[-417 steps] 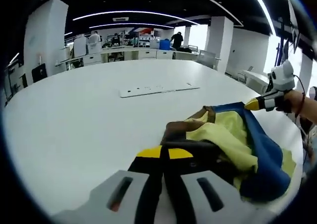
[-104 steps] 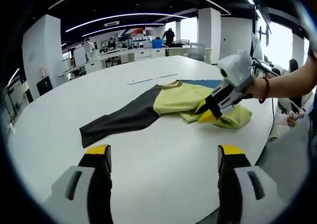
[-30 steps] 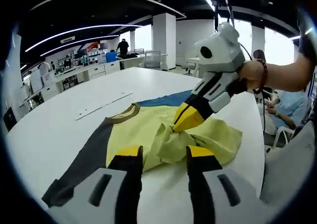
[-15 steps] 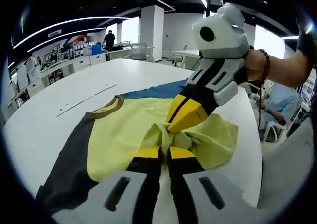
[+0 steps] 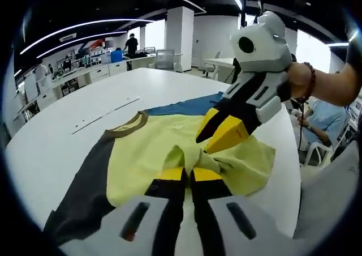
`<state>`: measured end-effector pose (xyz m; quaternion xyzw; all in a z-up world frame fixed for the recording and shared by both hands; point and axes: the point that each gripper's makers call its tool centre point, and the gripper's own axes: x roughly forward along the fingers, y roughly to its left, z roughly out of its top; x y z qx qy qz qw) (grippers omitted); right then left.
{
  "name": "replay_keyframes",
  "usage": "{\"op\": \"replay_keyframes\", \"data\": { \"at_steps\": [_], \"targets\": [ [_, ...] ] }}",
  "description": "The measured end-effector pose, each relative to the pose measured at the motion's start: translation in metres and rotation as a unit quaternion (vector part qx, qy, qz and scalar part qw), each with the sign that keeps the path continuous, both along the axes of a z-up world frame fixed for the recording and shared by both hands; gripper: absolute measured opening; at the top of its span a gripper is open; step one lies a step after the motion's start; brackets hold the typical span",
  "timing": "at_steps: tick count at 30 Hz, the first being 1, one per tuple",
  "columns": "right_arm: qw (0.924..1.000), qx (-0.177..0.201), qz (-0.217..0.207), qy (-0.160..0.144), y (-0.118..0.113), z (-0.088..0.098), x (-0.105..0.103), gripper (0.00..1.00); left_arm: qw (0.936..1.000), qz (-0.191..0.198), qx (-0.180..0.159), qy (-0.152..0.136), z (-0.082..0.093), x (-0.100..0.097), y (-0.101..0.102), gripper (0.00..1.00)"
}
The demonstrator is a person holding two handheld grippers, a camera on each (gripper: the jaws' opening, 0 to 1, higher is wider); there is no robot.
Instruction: Fold the garment on the visible template until the final outline fits inside the template.
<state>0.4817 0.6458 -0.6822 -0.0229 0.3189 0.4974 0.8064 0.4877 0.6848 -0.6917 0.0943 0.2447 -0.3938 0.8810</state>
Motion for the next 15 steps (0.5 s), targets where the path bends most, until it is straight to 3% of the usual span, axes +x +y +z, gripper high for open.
{"op": "replay_keyframes", "data": {
  "at_steps": [8,15],
  "targets": [
    [0.9983,-0.041,-0.040,0.010,-0.056,-0.013,-0.024,0.31,0.9999,0.003,0.010,-0.008,0.003,0.000,-0.002,0.01],
    [0.9948,-0.060,-0.072,0.040,-0.092,-0.034,-0.056,0.35,0.9999,0.013,0.011,-0.003,0.002,0.000,0.000,0.01]
  ]
}}
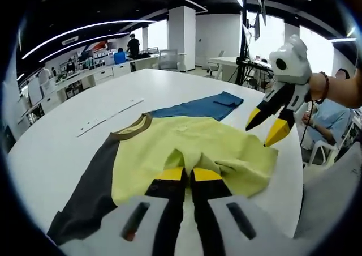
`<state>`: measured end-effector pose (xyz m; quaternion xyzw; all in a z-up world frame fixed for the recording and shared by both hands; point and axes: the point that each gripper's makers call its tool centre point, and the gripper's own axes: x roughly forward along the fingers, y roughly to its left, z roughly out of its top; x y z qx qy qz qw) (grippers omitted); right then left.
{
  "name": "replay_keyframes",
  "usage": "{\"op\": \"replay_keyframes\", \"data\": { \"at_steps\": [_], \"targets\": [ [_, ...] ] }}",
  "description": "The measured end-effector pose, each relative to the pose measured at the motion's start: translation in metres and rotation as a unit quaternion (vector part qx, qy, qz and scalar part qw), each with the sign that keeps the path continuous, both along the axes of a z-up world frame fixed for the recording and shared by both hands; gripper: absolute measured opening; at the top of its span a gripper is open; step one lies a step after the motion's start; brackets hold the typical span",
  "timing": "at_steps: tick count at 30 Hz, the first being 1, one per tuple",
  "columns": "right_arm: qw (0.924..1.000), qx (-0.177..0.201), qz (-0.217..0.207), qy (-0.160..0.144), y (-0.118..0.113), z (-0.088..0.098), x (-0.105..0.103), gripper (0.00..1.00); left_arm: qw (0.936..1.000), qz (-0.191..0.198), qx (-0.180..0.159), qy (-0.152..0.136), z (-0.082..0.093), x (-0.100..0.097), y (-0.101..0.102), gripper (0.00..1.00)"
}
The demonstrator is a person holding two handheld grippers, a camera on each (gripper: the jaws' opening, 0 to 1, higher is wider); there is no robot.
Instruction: Fold the garment on the visible template until the final outline fits inside the template.
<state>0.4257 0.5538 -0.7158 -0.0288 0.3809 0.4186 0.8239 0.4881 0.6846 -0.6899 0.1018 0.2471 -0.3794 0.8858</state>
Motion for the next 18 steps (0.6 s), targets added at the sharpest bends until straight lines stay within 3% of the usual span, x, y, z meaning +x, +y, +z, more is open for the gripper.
{"op": "replay_keyframes", "data": {
  "at_steps": [6,18],
  "targets": [
    [0.9997,-0.015,-0.010,0.017,-0.017,-0.015,-0.023,0.36,1.0000,0.005,0.003,0.002,0.000,-0.003,0.000,0.01],
    [0.9989,-0.037,-0.015,0.025,-0.036,-0.029,-0.043,0.36,0.9998,0.016,0.012,0.001,0.000,-0.007,0.003,0.01]
  ]
}}
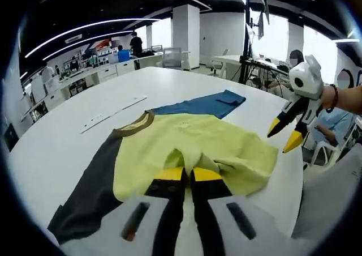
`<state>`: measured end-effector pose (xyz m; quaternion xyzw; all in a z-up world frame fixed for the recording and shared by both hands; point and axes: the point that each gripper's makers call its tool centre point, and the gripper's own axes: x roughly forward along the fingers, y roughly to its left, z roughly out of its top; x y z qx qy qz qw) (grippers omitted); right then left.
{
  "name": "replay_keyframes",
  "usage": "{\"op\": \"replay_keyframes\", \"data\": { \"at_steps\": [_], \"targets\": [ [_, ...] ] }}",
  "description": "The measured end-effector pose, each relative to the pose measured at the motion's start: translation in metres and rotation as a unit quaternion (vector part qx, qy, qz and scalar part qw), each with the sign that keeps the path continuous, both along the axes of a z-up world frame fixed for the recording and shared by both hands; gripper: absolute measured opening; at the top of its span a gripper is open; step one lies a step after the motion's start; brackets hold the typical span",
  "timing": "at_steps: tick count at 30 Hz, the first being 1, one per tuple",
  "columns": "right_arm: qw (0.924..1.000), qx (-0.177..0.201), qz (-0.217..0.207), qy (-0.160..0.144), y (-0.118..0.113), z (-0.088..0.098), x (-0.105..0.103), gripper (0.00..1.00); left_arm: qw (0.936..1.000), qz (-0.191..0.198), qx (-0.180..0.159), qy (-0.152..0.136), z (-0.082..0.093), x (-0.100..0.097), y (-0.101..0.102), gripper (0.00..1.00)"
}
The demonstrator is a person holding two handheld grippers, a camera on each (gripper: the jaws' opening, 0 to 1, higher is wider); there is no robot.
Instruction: Fold the garment on the visible template until the final outline fits inside the template.
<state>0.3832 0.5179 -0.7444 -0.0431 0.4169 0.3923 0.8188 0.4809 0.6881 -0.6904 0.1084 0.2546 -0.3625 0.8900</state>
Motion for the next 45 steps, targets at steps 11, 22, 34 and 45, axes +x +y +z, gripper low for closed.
{"op": "replay_keyframes", "data": {
  "at_steps": [11,22,34,45],
  "targets": [
    [0.9995,-0.024,0.018,-0.015,0.000,-0.019,-0.007,0.17,0.9999,0.009,0.009,0.000,0.001,-0.007,0.008,0.01],
    [0.9995,0.017,0.006,-0.026,0.008,0.002,0.008,0.00,0.9993,0.027,0.024,0.003,-0.001,-0.015,0.026,0.01],
    [0.9967,0.040,0.058,-0.041,0.051,0.056,0.045,0.00,0.9970,0.057,0.052,0.006,-0.006,-0.033,0.057,0.01],
    [0.9952,0.041,0.089,-0.006,0.099,0.054,0.073,0.00,0.9946,0.083,0.059,0.022,-0.017,-0.053,0.079,0.01]
  ]
}}
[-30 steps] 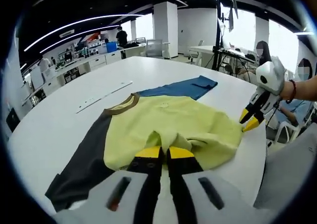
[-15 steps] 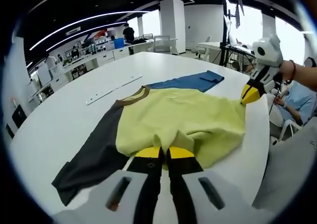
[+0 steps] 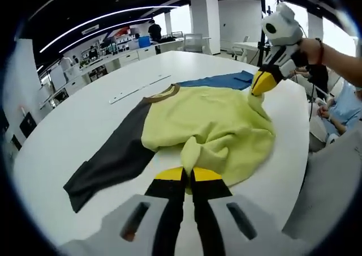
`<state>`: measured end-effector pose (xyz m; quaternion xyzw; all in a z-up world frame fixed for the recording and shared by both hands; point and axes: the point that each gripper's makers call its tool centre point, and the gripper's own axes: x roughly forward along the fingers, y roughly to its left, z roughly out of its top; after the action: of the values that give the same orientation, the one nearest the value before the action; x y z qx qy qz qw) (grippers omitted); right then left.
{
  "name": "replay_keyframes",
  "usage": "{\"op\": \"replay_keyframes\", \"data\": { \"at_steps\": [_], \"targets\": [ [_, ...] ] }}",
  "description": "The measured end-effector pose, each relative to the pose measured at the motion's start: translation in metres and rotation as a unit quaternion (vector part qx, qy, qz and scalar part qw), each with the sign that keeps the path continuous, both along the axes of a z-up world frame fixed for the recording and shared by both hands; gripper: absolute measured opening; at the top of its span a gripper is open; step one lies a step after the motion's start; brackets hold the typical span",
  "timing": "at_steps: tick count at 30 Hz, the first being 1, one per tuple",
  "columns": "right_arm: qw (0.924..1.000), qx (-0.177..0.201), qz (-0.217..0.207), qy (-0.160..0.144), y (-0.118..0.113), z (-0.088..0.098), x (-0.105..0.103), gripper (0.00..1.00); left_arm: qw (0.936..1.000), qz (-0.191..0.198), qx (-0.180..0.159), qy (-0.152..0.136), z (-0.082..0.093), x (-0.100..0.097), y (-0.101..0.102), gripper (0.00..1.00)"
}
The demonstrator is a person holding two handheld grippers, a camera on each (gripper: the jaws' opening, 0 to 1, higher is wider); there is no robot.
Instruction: Fold the garment on the visible template until the final outline fits inside the template.
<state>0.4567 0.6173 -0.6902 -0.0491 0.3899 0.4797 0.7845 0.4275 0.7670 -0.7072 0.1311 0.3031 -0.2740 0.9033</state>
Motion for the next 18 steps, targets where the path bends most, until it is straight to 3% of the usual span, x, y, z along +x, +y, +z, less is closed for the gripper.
{"op": "replay_keyframes", "data": {
  "at_steps": [9,18],
  "targets": [
    [0.9994,-0.018,0.026,0.017,0.035,-0.012,0.028,0.00,1.0000,0.009,0.003,-0.001,-0.003,-0.005,0.007,0.01],
    [0.9967,-0.051,0.024,0.059,0.045,-0.042,0.052,0.00,0.9997,0.022,0.007,0.007,-0.010,-0.003,0.016,0.01]
  ]
}}
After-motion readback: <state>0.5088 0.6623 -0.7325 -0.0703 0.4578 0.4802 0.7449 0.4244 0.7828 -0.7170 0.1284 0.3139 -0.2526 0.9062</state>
